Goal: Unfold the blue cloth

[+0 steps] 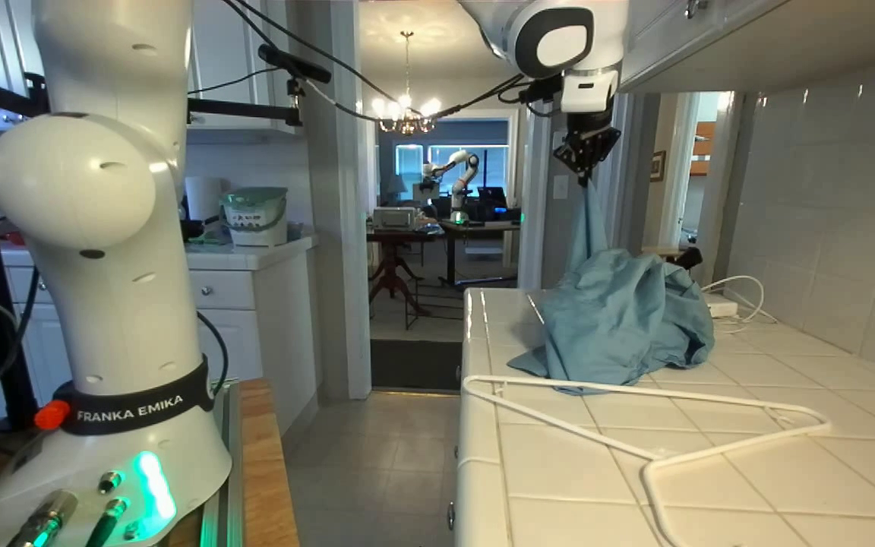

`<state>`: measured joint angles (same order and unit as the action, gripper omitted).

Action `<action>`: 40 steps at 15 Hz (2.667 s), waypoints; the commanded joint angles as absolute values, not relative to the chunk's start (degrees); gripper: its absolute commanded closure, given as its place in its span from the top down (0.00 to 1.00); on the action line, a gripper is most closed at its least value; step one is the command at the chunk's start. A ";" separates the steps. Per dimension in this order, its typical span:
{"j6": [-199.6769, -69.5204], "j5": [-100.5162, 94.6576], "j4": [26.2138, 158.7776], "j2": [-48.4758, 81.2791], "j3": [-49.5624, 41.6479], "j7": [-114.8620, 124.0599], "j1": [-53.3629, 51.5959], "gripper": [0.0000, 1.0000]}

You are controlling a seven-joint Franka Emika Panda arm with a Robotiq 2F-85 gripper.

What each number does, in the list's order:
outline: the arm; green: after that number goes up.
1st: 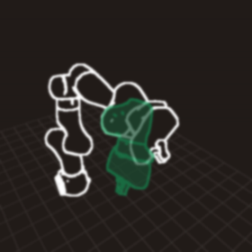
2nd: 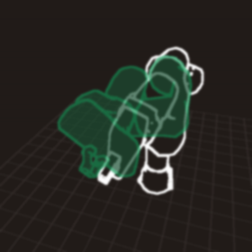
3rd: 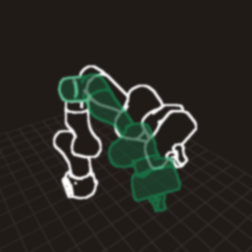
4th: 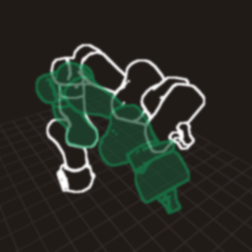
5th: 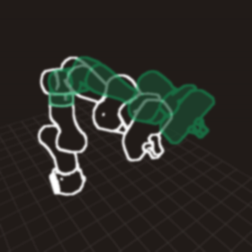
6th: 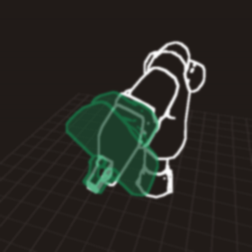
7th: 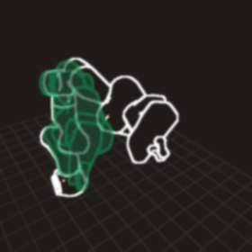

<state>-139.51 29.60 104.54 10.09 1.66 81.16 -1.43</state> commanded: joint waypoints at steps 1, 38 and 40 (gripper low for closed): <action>-142.84 29.02 107.93 6.33 2.02 83.90 -2.80 0.01; -168.47 12.12 88.62 37.40 -7.20 89.69 -16.42 0.01; -168.25 11.44 87.02 39.88 -9.56 89.88 -18.11 0.01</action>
<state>-167.54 14.01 91.74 35.05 -6.02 87.38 -15.45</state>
